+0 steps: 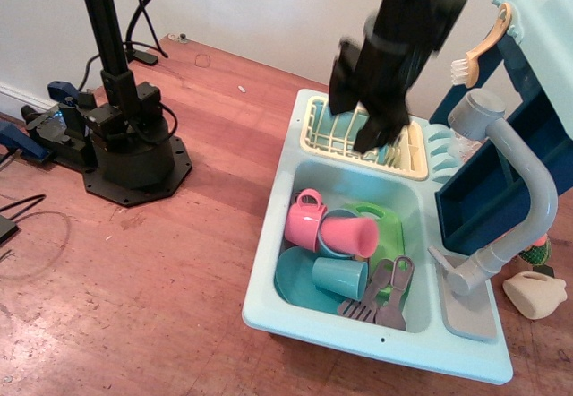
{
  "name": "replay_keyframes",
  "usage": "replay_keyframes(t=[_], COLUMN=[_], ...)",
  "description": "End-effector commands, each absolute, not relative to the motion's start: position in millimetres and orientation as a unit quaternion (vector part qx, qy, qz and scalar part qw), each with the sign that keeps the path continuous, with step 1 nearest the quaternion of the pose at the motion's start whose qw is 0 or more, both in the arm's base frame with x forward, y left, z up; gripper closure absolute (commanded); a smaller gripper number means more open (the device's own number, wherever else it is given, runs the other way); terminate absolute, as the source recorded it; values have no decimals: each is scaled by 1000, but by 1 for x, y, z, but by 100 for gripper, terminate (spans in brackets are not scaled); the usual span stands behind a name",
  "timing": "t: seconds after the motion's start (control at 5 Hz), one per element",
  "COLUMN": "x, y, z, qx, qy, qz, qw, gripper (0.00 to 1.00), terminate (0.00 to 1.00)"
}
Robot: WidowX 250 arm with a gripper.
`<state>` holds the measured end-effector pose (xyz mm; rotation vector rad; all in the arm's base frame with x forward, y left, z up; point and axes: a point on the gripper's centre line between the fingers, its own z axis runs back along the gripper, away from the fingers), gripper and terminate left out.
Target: Put cup from anywhere into sink
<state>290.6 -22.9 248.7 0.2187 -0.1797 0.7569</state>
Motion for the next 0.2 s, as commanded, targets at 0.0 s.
replay_keyframes(t=[0.0], x=[278], y=[-8], z=[302], qx=[120], qy=[-127], qz=[378], qw=[909], gripper=[0], terminate=[100])
